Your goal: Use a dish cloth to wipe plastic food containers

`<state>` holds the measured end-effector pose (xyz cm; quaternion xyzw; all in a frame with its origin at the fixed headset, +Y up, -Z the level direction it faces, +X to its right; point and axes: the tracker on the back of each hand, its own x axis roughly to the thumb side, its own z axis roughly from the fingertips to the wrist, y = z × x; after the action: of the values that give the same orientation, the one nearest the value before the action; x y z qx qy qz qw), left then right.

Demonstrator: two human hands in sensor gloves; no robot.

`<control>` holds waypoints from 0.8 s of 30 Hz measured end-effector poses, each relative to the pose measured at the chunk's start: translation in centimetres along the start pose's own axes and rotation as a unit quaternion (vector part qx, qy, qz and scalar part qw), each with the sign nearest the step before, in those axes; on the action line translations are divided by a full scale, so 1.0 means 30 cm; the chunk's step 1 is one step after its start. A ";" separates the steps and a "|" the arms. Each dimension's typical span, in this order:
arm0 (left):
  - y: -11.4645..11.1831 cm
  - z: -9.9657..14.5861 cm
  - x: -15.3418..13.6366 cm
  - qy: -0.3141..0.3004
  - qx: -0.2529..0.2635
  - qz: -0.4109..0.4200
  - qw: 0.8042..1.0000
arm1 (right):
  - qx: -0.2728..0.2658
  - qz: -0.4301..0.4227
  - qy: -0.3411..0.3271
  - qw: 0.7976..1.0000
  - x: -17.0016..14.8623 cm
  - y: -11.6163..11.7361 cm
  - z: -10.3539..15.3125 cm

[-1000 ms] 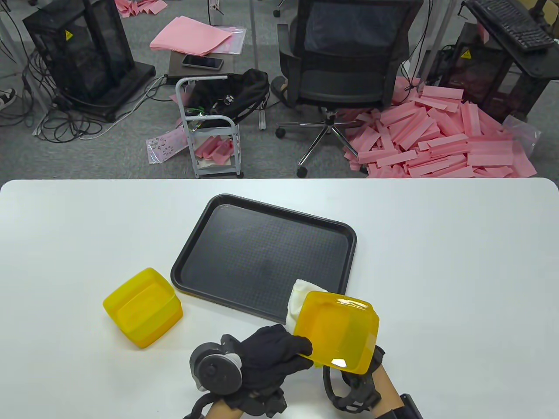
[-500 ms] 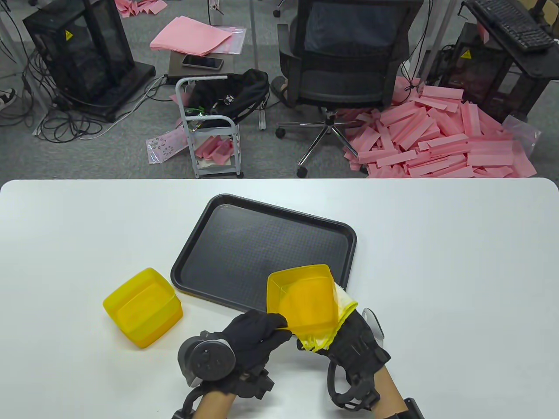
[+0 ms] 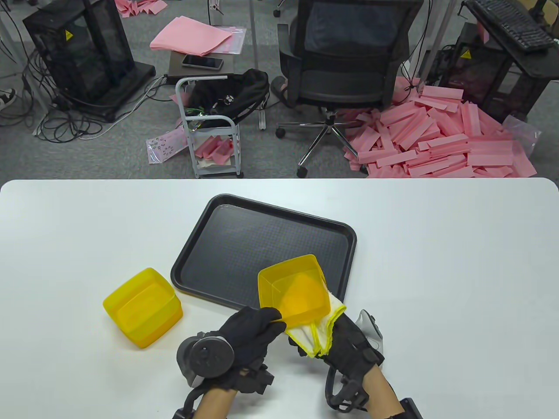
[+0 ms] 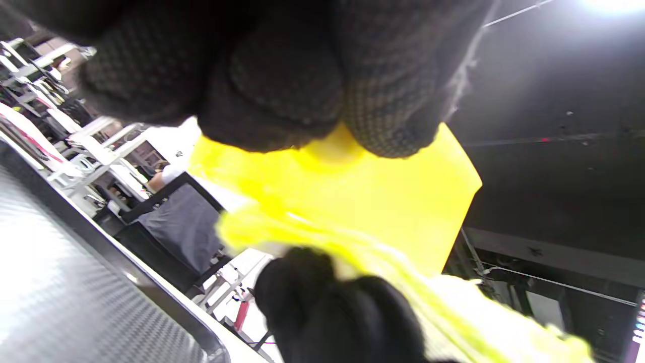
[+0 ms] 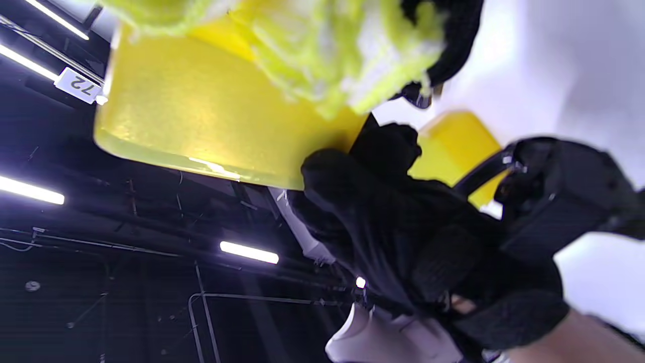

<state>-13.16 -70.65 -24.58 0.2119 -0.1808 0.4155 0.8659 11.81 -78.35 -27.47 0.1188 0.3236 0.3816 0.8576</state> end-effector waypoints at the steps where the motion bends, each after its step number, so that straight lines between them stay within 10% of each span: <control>1: 0.005 -0.001 -0.007 0.004 0.003 0.002 1.000 | -0.003 0.002 -0.008 1.000 0.008 -0.006 0.003; 7: 0.015 -0.002 -0.032 0.031 0.011 -0.004 0.999 | -0.113 0.145 -0.087 0.979 0.099 -0.027 0.041; 11: 0.006 -0.004 -0.042 0.043 0.001 -0.017 0.999 | -0.248 0.405 -0.205 0.856 0.186 0.033 0.085; 18: -0.006 -0.004 -0.026 0.045 -0.010 -0.017 0.999 | -0.282 0.672 -0.304 0.614 0.175 0.177 0.084; 24: -0.008 -0.003 -0.033 0.068 -0.013 0.031 0.997 | -0.216 0.768 -0.305 0.521 0.112 0.273 0.057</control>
<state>-13.55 -71.37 -25.18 0.1665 -0.1329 0.4529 0.8657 9.87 -70.24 -24.03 0.2414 -0.2664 0.8908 0.2780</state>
